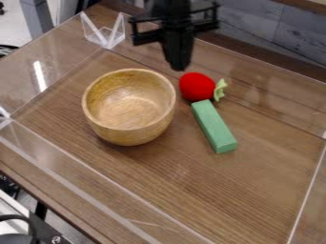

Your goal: Put the green stick in the brown bowl

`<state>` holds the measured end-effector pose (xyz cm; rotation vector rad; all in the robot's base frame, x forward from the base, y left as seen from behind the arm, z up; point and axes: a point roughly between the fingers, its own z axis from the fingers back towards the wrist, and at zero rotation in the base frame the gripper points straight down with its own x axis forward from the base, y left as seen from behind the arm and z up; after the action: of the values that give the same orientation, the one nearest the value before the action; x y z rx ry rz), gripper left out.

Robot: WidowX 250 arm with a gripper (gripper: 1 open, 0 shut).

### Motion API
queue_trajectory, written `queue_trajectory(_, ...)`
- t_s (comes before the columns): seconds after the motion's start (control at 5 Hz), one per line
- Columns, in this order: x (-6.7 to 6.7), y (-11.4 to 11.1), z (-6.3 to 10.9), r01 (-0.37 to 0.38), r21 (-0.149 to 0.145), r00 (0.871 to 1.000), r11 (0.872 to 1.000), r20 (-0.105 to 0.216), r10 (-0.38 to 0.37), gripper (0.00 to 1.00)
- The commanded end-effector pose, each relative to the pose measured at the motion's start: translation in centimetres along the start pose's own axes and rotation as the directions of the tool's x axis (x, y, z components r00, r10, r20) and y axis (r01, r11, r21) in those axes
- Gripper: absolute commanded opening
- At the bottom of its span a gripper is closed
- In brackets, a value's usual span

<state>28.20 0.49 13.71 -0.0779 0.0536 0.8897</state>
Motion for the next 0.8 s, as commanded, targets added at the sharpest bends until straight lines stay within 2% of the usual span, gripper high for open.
queue_trajectory(0.0,-1.7,-0.6,0.8,-0.007,-0.026,0.999,1.000,0.041,0.008,0.00)
queue_trajectory(0.4,-0.6,2.1,0.7,-0.006,-0.021,0.999,1.000,0.033,0.006,0.00)
queue_trajectory(0.6,-1.1,1.8,0.1,-0.093,-0.027,0.995,0.995,0.035,0.094,0.00)
